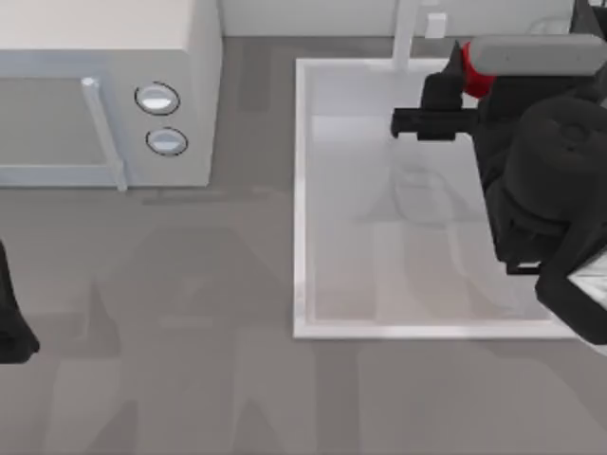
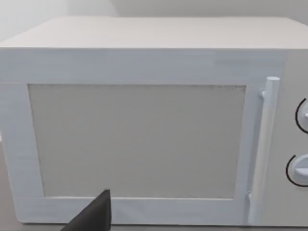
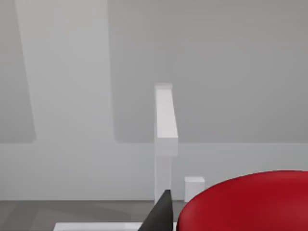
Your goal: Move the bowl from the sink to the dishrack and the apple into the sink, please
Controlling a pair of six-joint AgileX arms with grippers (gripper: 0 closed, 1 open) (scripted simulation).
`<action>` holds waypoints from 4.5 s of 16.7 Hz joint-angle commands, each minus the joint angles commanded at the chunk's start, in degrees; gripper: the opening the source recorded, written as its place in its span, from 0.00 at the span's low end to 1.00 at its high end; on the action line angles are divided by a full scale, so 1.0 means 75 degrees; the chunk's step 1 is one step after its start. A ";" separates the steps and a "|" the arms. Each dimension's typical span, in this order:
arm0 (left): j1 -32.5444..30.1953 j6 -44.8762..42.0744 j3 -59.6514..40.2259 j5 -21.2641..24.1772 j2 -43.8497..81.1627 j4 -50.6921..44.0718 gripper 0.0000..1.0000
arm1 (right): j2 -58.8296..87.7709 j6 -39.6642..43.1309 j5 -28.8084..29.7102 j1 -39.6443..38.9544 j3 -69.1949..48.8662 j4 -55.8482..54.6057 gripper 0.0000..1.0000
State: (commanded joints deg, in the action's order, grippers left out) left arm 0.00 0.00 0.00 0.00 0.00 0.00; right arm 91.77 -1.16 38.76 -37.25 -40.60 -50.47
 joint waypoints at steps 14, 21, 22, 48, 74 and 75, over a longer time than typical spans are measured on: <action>0.0000 0.0000 0.0000 0.0000 0.0000 0.0000 1.00 | 0.4046 0.0023 0.0082 -0.0011 0.0600 -0.4776 0.00; 0.0000 0.0000 0.0000 0.0000 0.0000 0.0000 1.00 | 0.4811 0.0032 0.0063 0.0008 0.0763 -0.5593 0.00; 0.0000 0.0000 0.0000 0.0000 0.0000 0.0000 1.00 | 0.4811 0.0032 0.0063 0.0008 0.0763 -0.5593 0.00; 0.0000 0.0000 0.0000 0.0000 0.0000 0.0000 1.00 | 0.4338 -0.0005 -0.0258 0.0186 0.1119 -0.5169 1.00; 0.0000 0.0000 0.0000 0.0000 0.0000 0.0000 1.00 | -1.2174 0.0147 -0.5161 0.4949 0.5424 0.6673 1.00; 0.0000 0.0000 0.0000 0.0000 0.0000 0.0000 1.00 | -1.2236 0.0154 -0.5168 0.4967 0.5413 0.6729 1.00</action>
State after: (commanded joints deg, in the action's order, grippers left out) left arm 0.00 0.00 0.00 0.00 0.00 0.00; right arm 0.00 0.00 0.00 0.00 0.00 0.00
